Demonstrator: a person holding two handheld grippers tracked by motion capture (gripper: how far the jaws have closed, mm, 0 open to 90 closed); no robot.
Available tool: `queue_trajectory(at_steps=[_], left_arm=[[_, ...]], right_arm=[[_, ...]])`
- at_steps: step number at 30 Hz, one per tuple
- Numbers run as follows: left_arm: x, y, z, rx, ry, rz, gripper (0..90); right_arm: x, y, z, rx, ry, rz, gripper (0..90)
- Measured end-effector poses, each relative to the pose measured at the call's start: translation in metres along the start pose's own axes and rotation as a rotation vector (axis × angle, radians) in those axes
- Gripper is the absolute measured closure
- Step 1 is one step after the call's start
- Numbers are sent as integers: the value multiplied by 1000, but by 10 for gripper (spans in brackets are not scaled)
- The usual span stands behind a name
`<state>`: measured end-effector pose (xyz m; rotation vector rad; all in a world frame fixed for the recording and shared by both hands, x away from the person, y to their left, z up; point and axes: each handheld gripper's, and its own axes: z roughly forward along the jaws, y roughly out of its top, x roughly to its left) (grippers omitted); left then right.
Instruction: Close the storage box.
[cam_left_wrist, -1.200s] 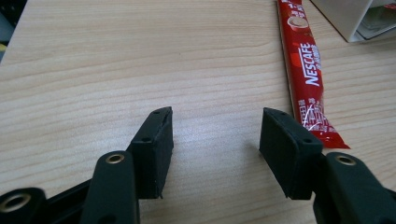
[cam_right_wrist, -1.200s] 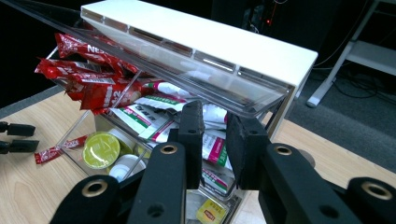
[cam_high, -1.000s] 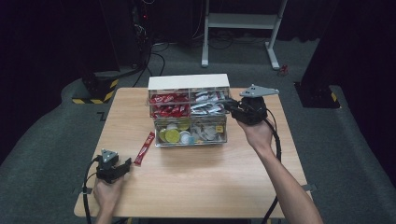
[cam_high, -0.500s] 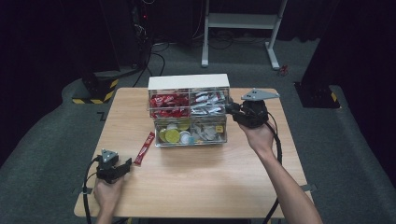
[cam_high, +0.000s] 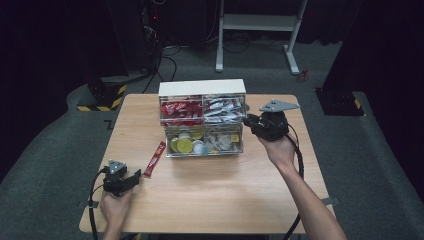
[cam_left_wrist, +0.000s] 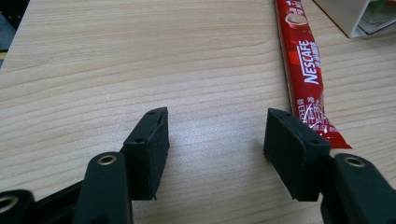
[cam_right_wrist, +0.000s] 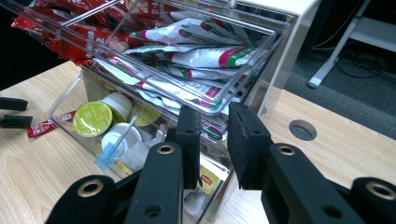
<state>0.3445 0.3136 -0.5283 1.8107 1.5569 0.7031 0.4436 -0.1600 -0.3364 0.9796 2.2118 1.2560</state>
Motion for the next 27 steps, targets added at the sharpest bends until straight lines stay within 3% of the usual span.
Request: queue_trajectory(at_steps=[8, 14, 19, 27], left_arm=[[0, 0, 0, 0, 0, 1, 405], [0, 0, 0, -2, 2, 0, 403], [-1, 0, 0, -2, 1, -1, 401], [-1, 0, 0, -1, 0, 0, 397]], right_arm=[[-9, -4, -11, -11, -21, 21, 750], [-15, 2, -23, -55, -34, 33, 757], [-6, 11, -21, -78, -20, 10, 758], [1, 14, -10, -58, -7, -1, 760]])
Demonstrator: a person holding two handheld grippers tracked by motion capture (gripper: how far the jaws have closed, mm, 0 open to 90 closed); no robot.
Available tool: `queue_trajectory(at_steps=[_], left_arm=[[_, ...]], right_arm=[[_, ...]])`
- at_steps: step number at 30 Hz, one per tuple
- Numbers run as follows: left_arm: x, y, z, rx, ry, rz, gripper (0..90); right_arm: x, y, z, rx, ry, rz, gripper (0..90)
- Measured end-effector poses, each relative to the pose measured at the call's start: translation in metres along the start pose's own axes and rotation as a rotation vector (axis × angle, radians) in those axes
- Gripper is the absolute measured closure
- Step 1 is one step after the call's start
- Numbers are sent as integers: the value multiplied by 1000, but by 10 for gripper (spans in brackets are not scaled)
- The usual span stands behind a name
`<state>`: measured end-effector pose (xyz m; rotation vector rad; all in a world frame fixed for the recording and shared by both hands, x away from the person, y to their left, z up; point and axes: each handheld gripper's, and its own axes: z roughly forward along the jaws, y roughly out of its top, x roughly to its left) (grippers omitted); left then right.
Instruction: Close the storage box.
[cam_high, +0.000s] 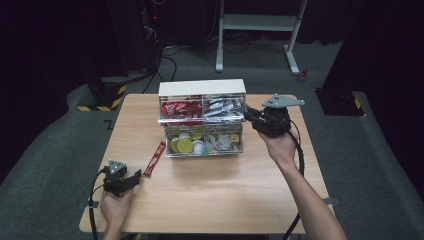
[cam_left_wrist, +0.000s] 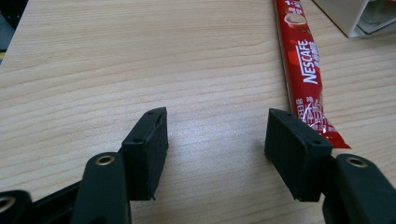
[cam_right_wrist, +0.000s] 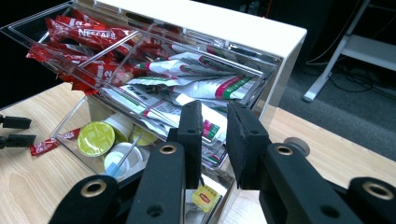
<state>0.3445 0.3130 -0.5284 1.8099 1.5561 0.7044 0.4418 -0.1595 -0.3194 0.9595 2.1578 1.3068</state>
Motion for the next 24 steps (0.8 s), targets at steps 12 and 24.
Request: queue_trajectory(at_steps=[12, 24], left_arm=[[-1, 0, 0, -1, 2, 0, 396], [-1, 0, 0, -1, 2, 1, 395]], right_arm=[[0, -6, 0, -7, 5, 5, 757], [-11, -20, -15, -21, -5, 36, 718]])
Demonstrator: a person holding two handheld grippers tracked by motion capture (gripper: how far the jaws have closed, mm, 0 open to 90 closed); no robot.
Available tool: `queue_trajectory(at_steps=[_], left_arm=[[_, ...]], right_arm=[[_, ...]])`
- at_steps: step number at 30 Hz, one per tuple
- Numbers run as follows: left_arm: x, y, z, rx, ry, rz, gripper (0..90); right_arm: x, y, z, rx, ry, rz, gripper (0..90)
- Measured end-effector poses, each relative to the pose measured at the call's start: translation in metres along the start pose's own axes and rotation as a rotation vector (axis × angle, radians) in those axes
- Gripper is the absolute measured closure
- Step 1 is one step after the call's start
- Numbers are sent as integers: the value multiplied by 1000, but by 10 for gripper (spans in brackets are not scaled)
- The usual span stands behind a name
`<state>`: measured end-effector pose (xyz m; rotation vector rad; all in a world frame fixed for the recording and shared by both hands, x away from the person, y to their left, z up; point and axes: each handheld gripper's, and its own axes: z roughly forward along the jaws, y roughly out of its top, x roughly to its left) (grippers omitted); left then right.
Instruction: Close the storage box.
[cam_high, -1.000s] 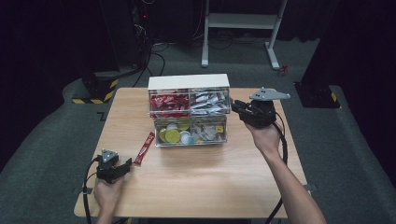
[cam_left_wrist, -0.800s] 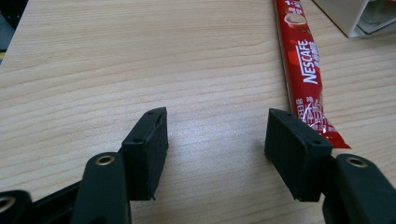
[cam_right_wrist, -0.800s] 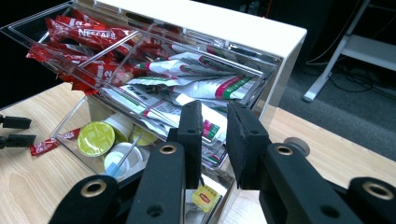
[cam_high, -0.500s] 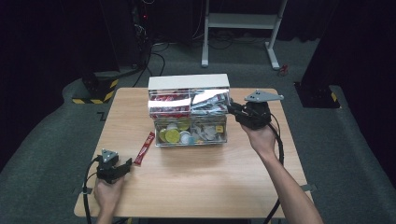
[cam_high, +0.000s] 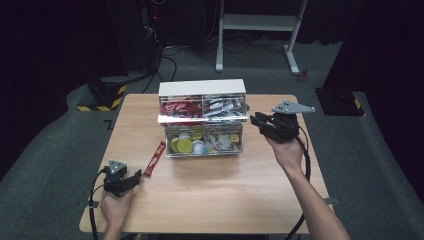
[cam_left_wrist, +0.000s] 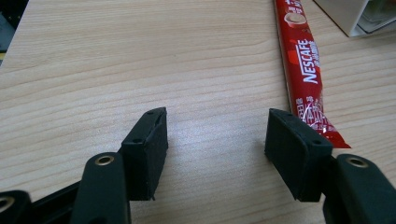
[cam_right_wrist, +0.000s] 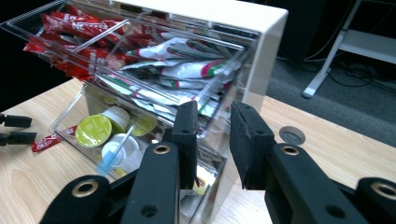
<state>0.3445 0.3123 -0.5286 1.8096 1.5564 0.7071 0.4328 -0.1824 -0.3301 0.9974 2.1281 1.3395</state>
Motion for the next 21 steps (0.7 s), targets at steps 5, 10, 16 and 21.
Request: queue_trajectory(at_steps=[5, 10, 16, 21], left_arm=[[0, 0, 0, 2, 0, 4, 393], [0, 0, 0, 2, -1, 5, 389], [0, 0, 0, 4, -2, 2, 386], [-1, 0, 0, 3, -4, 1, 383]], right_arm=[[-7, -6, -8, -16, -12, 19, 710], [-12, -12, -14, -27, -20, 39, 703], [-16, -20, -20, -28, -29, 51, 692], [-20, -28, -24, -30, -43, 59, 668]])
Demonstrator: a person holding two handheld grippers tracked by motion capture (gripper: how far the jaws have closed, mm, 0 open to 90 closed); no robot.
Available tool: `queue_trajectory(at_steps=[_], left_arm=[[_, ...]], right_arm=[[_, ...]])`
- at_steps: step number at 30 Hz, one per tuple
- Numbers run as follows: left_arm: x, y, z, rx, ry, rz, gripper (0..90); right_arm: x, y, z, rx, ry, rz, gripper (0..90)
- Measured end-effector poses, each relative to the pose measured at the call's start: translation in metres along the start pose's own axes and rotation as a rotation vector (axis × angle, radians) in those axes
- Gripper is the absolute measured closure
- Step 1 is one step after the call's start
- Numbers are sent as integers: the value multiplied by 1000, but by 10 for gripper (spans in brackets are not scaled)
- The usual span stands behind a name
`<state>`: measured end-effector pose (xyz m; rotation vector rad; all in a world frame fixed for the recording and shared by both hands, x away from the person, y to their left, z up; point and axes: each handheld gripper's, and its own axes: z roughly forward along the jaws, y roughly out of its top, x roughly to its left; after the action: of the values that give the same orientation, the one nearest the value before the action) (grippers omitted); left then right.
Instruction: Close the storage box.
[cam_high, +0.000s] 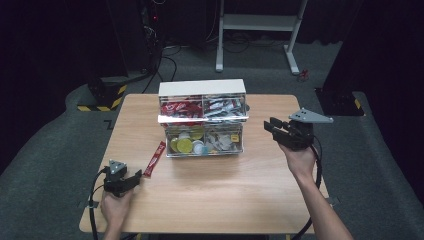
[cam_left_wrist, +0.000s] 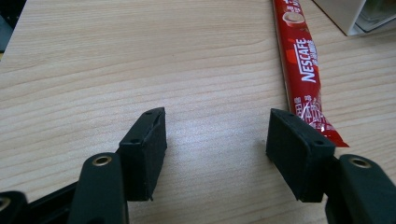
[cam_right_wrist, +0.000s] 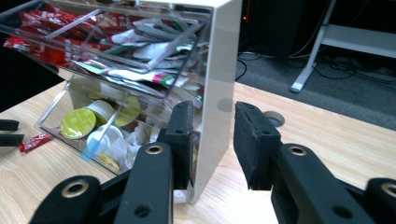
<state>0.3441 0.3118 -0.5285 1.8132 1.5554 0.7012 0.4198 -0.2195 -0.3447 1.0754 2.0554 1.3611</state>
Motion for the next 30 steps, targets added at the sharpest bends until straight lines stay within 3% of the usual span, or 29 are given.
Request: queue_trajectory(at_steps=[8, 13, 30], left_arm=[[0, 0, 0, 2, -1, 5, 380], [0, 0, 0, 0, -2, 2, 378], [1, 0, 0, -2, -7, -3, 377]], right_arm=[[-11, -16, -7, -14, -15, 60, 595], [-14, -26, -9, -7, -26, 65, 573], [-25, -62, -10, 15, -34, 146, 524]])
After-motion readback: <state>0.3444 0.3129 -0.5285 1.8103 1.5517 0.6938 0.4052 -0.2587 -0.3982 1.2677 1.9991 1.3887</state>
